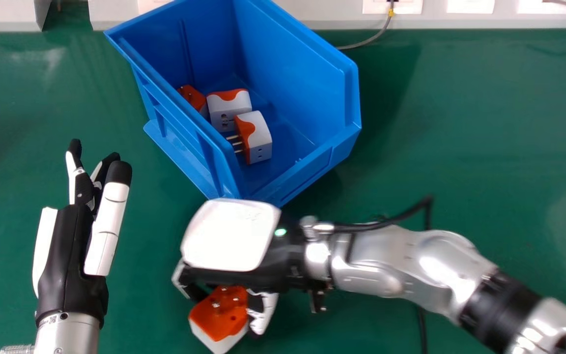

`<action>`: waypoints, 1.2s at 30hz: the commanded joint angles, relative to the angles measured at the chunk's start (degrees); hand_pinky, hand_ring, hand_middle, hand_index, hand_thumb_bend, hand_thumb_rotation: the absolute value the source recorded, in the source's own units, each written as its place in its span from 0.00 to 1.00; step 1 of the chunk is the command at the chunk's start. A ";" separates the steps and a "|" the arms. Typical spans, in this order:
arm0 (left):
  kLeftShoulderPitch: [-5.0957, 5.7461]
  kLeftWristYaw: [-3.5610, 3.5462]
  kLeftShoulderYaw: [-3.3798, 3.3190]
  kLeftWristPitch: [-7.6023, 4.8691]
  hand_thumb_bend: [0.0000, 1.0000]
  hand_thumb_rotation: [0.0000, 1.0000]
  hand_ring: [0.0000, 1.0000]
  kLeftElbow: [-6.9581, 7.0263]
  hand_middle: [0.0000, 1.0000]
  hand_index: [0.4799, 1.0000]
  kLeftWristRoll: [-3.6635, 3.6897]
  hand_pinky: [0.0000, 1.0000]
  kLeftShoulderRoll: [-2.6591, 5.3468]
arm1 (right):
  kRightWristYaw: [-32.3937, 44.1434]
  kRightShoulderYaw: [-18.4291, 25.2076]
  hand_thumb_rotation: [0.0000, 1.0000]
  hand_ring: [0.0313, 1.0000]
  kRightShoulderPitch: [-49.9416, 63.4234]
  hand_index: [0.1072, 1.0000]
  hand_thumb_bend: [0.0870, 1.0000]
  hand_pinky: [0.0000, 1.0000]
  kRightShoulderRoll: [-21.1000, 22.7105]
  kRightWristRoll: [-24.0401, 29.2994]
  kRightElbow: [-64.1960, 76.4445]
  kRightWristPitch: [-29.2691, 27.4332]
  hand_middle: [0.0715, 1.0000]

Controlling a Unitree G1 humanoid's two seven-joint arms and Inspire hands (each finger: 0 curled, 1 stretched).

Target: Pick all objects and put in blue box

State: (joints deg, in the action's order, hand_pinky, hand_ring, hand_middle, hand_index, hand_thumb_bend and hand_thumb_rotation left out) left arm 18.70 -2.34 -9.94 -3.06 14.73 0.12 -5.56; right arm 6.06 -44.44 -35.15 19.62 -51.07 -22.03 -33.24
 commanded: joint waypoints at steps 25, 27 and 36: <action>-3.34 -1.88 -2.71 -1.76 0.78 0.93 0.94 -3.89 0.94 0.95 1.47 0.92 -2.76 | 2.19 27.43 0.14 0.08 18.56 0.41 0.44 0.05 13.66 10.24 29.69 2.09 0.12; -3.50 -1.95 -2.79 -1.84 0.77 0.93 0.94 -4.10 0.94 0.95 1.44 0.92 -2.91 | 1.75 29.03 0.14 0.07 17.67 0.41 0.44 0.05 13.69 10.28 29.55 2.46 0.11; -3.98 -2.34 -3.08 -2.22 0.76 0.93 0.94 -4.90 0.94 0.95 1.41 0.92 -3.13 | -1.19 32.83 0.15 0.06 9.65 0.41 0.43 0.04 12.49 7.43 25.01 6.43 0.08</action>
State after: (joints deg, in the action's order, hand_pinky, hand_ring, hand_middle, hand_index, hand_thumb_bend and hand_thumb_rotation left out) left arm 15.27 -4.63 -12.71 -3.78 9.58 1.14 -7.98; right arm 6.89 -13.53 -21.89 32.68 -43.37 3.10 -27.84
